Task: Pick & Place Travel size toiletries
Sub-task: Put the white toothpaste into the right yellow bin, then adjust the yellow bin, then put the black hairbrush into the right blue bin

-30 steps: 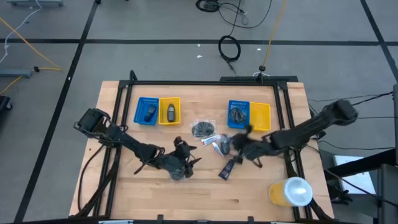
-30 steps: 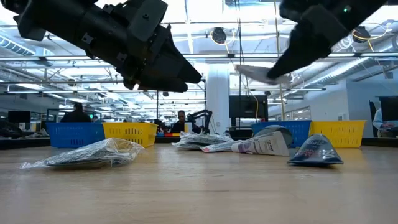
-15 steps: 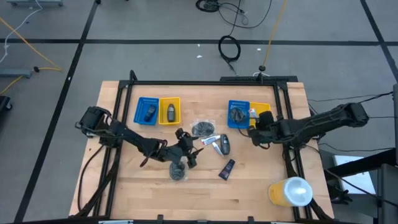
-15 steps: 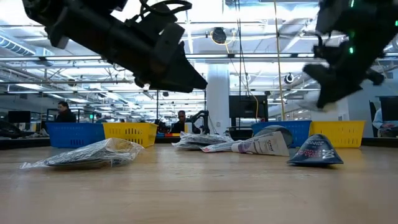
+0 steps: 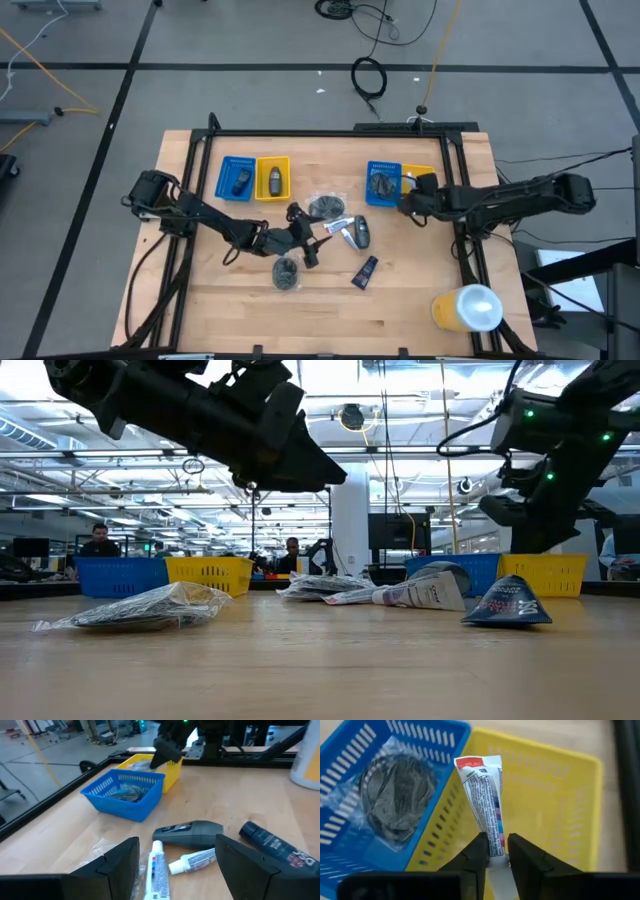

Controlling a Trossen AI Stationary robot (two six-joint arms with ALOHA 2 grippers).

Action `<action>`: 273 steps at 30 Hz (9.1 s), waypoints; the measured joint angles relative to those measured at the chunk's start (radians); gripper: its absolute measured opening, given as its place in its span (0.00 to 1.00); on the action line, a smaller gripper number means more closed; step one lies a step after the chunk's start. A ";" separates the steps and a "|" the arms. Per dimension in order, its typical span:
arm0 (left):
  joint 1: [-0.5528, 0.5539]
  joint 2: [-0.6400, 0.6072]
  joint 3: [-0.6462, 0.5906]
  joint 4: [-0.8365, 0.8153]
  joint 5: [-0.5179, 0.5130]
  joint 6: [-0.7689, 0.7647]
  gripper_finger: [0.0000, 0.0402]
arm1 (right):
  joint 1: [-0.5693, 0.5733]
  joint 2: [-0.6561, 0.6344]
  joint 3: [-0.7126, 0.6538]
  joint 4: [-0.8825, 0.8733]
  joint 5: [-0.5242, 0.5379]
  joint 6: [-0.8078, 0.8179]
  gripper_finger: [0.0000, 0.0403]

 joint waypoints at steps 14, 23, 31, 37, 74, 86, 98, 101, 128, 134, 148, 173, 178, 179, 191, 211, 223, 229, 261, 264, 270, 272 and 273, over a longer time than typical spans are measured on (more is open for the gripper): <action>-0.016 0.000 0.000 -0.006 0.023 -0.028 0.64 | -0.079 -0.012 -0.068 0.077 -0.056 -0.099 0.37; -0.046 0.000 0.000 0.000 0.023 -0.035 0.64 | -0.071 -0.184 -0.068 0.216 -0.060 -0.315 0.41; -0.075 0.000 0.000 0.012 0.023 -0.035 0.64 | 0.043 -0.238 -0.068 0.572 -0.248 -0.595 0.37; -0.104 0.000 0.000 0.024 0.022 -0.056 0.64 | 0.205 -0.128 -0.067 0.895 -0.373 -0.865 0.33; 0.414 -0.018 0.000 -0.286 0.367 -0.444 0.64 | 0.434 0.349 -0.003 1.221 -0.422 -1.321 0.59; 0.471 0.085 -0.001 -0.278 0.542 -0.454 0.64 | 0.434 0.349 -0.003 1.213 -0.424 -1.298 0.57; 0.450 0.082 -0.001 -0.242 0.545 -0.439 0.64 | 0.434 0.349 -0.003 1.209 -0.425 -1.298 0.55; 0.451 0.063 -0.001 -0.263 0.546 -0.438 0.64 | 0.434 0.349 -0.003 1.202 -0.425 -1.298 0.55; 0.431 -0.116 0.001 -0.508 0.286 -0.511 0.64 | 0.434 0.349 -0.004 1.188 -0.424 -1.298 0.54; 0.432 -0.040 0.000 -0.437 0.301 -0.561 0.64 | 0.434 0.349 -0.004 1.190 -0.424 -1.298 0.54; 0.472 0.069 0.000 -0.255 0.468 -0.547 0.64 | 0.434 0.349 -0.004 1.190 -0.424 -1.298 0.52; 0.351 -0.096 0.000 -0.633 0.220 -0.604 0.64 | 0.433 0.349 -0.004 1.188 -0.424 -1.293 0.52; 0.350 -0.103 0.000 -0.652 0.214 -0.611 0.64 | 0.433 0.349 -0.004 1.189 -0.424 -1.292 0.52; 0.350 -0.103 0.000 -0.649 0.221 -0.614 0.64 | 0.433 0.349 -0.004 1.188 -0.424 -1.292 0.52; 0.315 -0.132 0.000 -0.475 0.274 -0.565 0.64 | 0.433 0.349 -0.004 1.184 -0.424 -1.294 0.52; 0.375 0.047 0.000 -0.292 0.288 -0.552 0.64 | 0.433 0.349 -0.004 1.190 -0.424 -1.293 0.52; 0.332 -0.039 0.000 -0.253 0.280 -0.504 0.64 | 0.433 0.349 -0.004 1.190 -0.424 -1.294 0.52; 0.334 0.013 0.013 -0.195 0.258 -0.469 0.64 | 0.433 0.348 -0.004 1.199 -0.423 -1.295 0.52; 0.348 0.272 0.421 -0.681 0.316 -0.281 0.03 | 0.433 0.348 -0.004 1.198 -0.421 -1.302 0.52; 0.335 0.256 0.421 -0.676 0.310 -0.254 0.03 | 0.434 0.348 -0.004 1.198 -0.387 -1.302 0.52; 0.287 0.206 0.421 -0.692 0.250 -0.212 0.01 | 0.434 0.316 -0.004 1.146 -0.220 -1.271 0.52; 0.262 0.191 0.421 -0.695 0.208 -0.190 0.01 | 0.434 0.274 -0.004 1.100 -0.155 -1.213 0.52; 0.249 0.182 0.421 -0.697 0.184 -0.183 0.02 | 0.433 0.250 -0.004 1.076 -0.125 -1.169 0.53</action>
